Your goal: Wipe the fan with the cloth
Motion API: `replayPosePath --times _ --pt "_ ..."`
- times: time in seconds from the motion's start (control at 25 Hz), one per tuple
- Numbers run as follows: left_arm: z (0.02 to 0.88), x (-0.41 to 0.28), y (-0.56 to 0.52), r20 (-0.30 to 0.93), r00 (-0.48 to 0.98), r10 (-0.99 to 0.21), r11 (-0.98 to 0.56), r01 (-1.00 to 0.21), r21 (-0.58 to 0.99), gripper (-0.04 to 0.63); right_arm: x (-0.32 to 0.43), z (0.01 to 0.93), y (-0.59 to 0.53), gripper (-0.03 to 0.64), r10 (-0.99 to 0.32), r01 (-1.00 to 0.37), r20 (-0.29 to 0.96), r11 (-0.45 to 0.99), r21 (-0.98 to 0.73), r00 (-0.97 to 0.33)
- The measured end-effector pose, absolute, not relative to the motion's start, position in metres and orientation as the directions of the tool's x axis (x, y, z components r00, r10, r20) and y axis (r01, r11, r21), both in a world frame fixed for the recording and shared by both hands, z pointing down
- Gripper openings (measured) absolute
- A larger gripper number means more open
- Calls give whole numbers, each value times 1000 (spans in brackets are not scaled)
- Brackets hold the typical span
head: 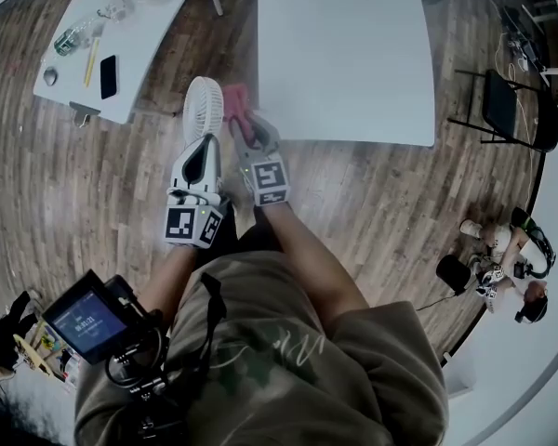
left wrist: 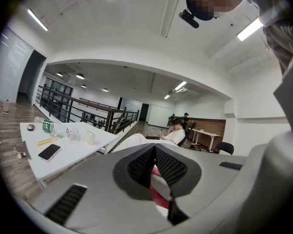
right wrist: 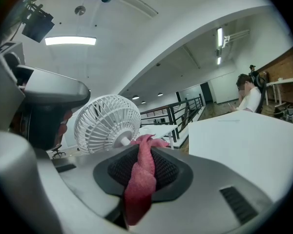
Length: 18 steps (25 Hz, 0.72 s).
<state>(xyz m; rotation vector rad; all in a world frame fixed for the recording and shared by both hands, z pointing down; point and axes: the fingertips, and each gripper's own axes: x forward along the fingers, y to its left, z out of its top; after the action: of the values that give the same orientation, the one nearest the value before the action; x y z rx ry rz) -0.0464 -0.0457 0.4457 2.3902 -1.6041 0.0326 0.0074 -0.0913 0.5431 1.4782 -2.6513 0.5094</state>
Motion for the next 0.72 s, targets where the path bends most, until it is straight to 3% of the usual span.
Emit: replayPosePath --times 0.72 --pt "448 -40 -52 170 390 -905 -356 -913 199 20 13 549 -92 103 -823 -853 228 489 -184 -521"
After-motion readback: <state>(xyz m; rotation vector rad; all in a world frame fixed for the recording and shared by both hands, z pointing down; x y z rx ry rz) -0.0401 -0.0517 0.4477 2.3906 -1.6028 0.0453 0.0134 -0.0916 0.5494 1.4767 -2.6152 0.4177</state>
